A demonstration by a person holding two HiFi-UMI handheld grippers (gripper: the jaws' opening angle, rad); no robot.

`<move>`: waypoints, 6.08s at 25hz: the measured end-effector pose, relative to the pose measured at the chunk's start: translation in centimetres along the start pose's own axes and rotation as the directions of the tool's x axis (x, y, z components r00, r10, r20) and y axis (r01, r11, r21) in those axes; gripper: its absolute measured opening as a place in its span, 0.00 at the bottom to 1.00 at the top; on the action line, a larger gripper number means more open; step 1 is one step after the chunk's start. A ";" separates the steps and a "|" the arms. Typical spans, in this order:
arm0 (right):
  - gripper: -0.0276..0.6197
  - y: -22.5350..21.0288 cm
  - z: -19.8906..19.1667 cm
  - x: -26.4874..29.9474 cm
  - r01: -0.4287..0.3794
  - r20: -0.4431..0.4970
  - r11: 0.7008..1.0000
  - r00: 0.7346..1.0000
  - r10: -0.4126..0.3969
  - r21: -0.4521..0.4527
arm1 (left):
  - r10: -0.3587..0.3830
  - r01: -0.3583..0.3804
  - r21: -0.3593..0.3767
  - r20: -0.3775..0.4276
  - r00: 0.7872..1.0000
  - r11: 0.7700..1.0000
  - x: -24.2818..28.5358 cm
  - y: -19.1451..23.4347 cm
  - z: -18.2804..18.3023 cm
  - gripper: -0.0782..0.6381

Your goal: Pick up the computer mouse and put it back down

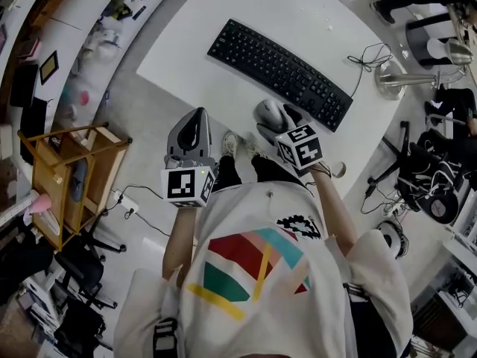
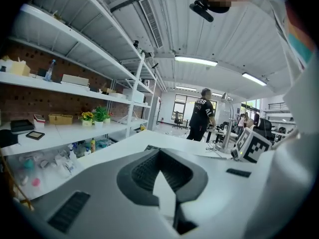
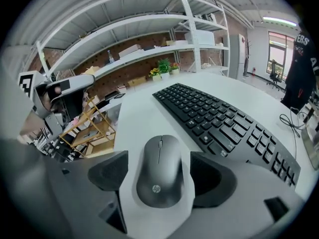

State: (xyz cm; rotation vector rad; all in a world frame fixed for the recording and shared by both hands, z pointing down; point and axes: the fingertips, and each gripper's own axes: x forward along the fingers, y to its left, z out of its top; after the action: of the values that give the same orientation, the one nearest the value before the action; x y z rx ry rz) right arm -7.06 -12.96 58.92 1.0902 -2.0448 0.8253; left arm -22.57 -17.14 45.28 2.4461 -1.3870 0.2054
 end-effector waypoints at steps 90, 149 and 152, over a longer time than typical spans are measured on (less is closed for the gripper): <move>0.51 3.3 17.3 -27.1 0.249 0.768 0.968 0.613 -0.186 0.036 | -0.270 0.267 0.048 0.257 0.928 0.963 1.5 -9.4 15.4 0.17; 0.51 -23.4 -15.4 -18.3 0.527 0.002 0.500 0.687 -0.726 0.687 | -0.531 0.566 0.057 -0.282 0.799 0.822 15.6 -23.5 -2.2 0.17; 0.51 -23.2 -15.7 -17.7 0.514 0.009 0.512 0.700 -0.714 0.688 | -0.528 0.566 0.060 -0.288 0.799 0.822 15.4 -23.3 -2.4 0.17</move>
State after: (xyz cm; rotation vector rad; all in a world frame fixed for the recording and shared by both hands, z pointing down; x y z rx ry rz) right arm 24.71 -3.42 59.06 2.3045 -1.3373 1.0270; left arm 5.43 -17.61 47.09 2.6992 -0.5252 0.4764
